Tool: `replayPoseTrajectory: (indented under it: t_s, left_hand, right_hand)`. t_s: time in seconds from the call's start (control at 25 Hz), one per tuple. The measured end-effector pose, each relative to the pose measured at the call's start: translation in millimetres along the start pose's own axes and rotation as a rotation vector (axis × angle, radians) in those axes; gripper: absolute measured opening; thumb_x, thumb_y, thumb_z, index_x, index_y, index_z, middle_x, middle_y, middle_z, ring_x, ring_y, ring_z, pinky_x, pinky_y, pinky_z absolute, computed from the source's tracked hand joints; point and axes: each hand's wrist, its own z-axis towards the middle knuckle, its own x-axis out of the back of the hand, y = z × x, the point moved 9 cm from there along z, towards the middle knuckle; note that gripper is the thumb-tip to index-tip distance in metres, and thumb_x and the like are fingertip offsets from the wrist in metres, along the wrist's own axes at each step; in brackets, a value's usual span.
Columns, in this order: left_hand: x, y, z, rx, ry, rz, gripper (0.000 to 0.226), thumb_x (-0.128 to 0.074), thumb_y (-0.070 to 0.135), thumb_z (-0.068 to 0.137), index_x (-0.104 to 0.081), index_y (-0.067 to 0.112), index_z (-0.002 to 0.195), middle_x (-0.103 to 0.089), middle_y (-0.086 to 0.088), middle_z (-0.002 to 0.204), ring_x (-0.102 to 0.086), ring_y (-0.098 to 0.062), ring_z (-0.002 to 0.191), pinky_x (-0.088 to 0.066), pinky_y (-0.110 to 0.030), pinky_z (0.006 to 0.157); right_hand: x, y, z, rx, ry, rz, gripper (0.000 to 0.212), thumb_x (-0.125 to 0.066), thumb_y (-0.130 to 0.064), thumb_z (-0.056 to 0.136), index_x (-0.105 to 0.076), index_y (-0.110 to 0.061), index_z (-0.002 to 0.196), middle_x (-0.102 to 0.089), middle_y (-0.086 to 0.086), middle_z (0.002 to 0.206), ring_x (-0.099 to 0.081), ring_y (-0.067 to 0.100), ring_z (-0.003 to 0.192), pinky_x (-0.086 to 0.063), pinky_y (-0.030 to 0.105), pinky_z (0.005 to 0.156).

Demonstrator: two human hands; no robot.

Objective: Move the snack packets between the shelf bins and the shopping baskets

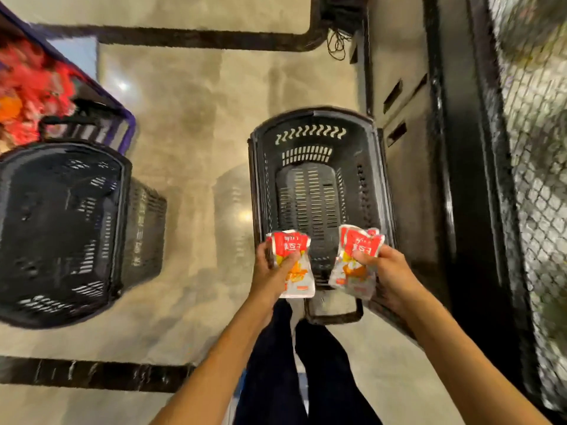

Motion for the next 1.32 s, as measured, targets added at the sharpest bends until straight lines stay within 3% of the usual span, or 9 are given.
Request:
replayPoseTrajectory:
  t_s: [0.16, 0.24, 0.36, 0.52, 0.6, 0.72, 0.92, 1.08, 1.32]
  left_hand:
    - [-24, -45, 136, 0.102, -0.006, 0.078, 0.044, -0.068, 0.023, 0.086, -0.042, 0.027, 0.121, -0.061, -0.002, 0.112, -0.061, -0.012, 0.085, -0.049, -0.021, 0.062]
    - [-34, -78, 198, 0.153, 0.021, 0.103, 0.043, -0.068, 0.025, 0.086, -0.041, 0.026, 0.119, -0.060, 0.000, 0.105, -0.060, -0.017, 0.089, -0.049, -0.024, 0.066]
    - [-47, -142, 282, 0.228, 0.078, 0.089, 0.052, -0.070, 0.023, 0.085, -0.040, 0.020, 0.128, -0.058, -0.001, 0.100, -0.057, -0.021, 0.093, -0.049, -0.031, 0.075]
    - [-50, -218, 366, 0.240, 0.168, 0.064, 0.052, -0.071, 0.015, 0.082, -0.044, 0.016, 0.127, -0.060, -0.009, 0.098, -0.058, -0.024, 0.087, -0.049, -0.034, 0.072]
    - [-52, -234, 395, 0.214, 0.181, 0.079, 0.053, -0.066, 0.008, 0.086, -0.040, 0.014, 0.132, -0.052, -0.002, 0.103, -0.051, -0.016, 0.089, -0.045, -0.025, 0.077]
    - [-57, -246, 429, 0.118, 0.111, 0.176, 0.057, -0.070, 0.007, 0.082, -0.039, 0.009, 0.130, -0.058, -0.008, 0.103, -0.056, -0.019, 0.091, -0.048, -0.031, 0.088]
    - [-49, -270, 451, 0.059, 0.149, 0.283, 0.052, -0.069, 0.014, 0.084, -0.043, 0.006, 0.128, -0.061, -0.013, 0.112, -0.058, -0.021, 0.100, -0.050, -0.033, 0.092]
    - [-41, -274, 452, 0.146, 0.270, 0.553, 0.054, -0.063, 0.039, 0.087, -0.045, 0.011, 0.130, -0.052, -0.014, 0.127, -0.050, -0.029, 0.119, -0.041, -0.042, 0.102]
    - [-40, -271, 445, 0.145, 0.254, 0.619, 0.036, -0.056, 0.031, 0.093, -0.052, 0.011, 0.123, -0.057, -0.008, 0.118, -0.057, -0.022, 0.106, -0.049, -0.037, 0.092]
  right_hand:
    - [-2, 27, 131, -0.023, 0.073, -0.069, 0.011, -0.062, 0.002, 0.083, -0.063, -0.008, 0.089, -0.069, 0.003, 0.066, -0.067, 0.014, 0.057, -0.056, 0.031, 0.060]
    - [2, 50, 194, -0.037, 0.123, -0.135, 0.012, -0.065, -0.002, 0.083, -0.063, -0.007, 0.094, -0.066, 0.000, 0.066, -0.064, 0.009, 0.053, -0.054, 0.023, 0.057]
    - [1, 101, 282, -0.121, 0.105, -0.134, 0.015, -0.062, 0.000, 0.086, -0.061, -0.005, 0.100, -0.065, 0.003, 0.067, -0.063, 0.013, 0.056, -0.056, 0.031, 0.070]
    - [-8, 171, 377, -0.201, 0.087, -0.266, 0.026, -0.063, 0.002, 0.084, -0.060, -0.006, 0.108, -0.064, -0.001, 0.057, -0.058, 0.002, 0.042, -0.055, 0.029, 0.058]
    - [-15, 196, 409, -0.227, 0.069, -0.355, 0.029, -0.065, -0.001, 0.084, -0.061, 0.000, 0.113, -0.069, 0.013, 0.083, -0.061, 0.010, 0.053, -0.058, 0.034, 0.072]
    - [-27, 217, 440, -0.255, 0.033, -0.306, 0.034, -0.062, 0.000, 0.087, -0.057, 0.004, 0.120, -0.062, 0.023, 0.114, -0.065, 0.010, 0.057, -0.056, 0.023, 0.058]
    - [-31, 233, 467, -0.248, 0.050, -0.370, 0.030, -0.065, -0.003, 0.084, -0.062, 0.002, 0.114, -0.065, 0.018, 0.114, -0.064, 0.026, 0.100, -0.052, 0.035, 0.084]
    - [-21, 226, 473, -0.150, 0.116, -0.606, 0.033, -0.072, -0.015, 0.080, -0.065, -0.007, 0.112, -0.066, 0.012, 0.115, -0.062, 0.026, 0.107, -0.049, 0.041, 0.095]
    - [-10, 217, 480, -0.042, 0.204, -0.674, 0.036, -0.073, -0.020, 0.077, -0.066, -0.015, 0.112, -0.064, 0.010, 0.117, -0.060, 0.025, 0.108, -0.049, 0.042, 0.095]
